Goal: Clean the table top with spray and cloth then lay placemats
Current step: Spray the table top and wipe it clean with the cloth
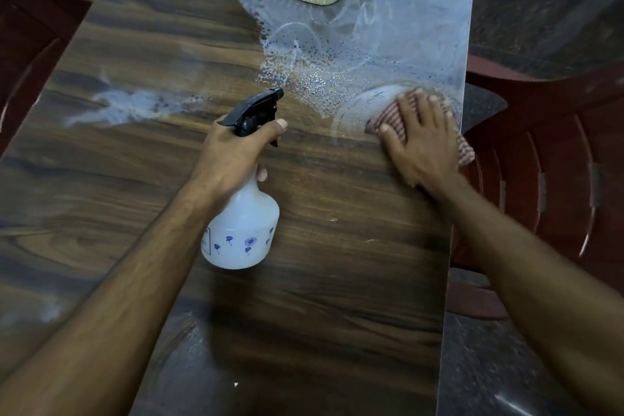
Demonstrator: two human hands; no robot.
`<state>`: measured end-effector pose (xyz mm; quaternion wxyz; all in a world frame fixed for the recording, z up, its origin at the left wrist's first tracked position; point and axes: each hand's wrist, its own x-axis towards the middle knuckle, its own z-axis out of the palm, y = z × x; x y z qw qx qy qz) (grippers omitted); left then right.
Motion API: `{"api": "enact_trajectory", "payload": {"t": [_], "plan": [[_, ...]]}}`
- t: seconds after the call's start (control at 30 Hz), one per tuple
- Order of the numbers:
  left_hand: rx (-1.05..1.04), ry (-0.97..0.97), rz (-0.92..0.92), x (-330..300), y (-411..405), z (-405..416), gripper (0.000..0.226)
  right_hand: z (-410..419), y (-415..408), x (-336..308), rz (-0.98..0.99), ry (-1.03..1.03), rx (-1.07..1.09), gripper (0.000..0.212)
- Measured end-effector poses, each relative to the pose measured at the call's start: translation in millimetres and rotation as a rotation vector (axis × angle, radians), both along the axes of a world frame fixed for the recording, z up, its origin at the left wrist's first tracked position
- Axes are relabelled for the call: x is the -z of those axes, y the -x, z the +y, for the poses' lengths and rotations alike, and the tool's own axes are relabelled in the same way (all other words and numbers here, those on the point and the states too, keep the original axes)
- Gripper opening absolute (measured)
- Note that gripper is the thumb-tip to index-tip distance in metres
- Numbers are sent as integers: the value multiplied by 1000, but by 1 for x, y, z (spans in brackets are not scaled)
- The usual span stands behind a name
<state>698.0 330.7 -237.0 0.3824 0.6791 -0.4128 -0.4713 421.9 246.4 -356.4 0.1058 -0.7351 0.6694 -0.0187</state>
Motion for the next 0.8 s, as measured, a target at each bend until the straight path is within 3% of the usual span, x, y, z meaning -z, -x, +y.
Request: {"api": "enact_trajectory", "payload": {"t": [0.2,0.53,0.8], "plan": [[-7,7,-21,-5,-13,3,19,-51,-62,-5,-17,-32,-65,76],[-4,-8,3,-11,-18,-4,21,72,-105,0,-9,-18,-432,70],[-25,10,32,-7,-38,-9,26,-16,-169,-4,-17,-12,-471,65]]}}
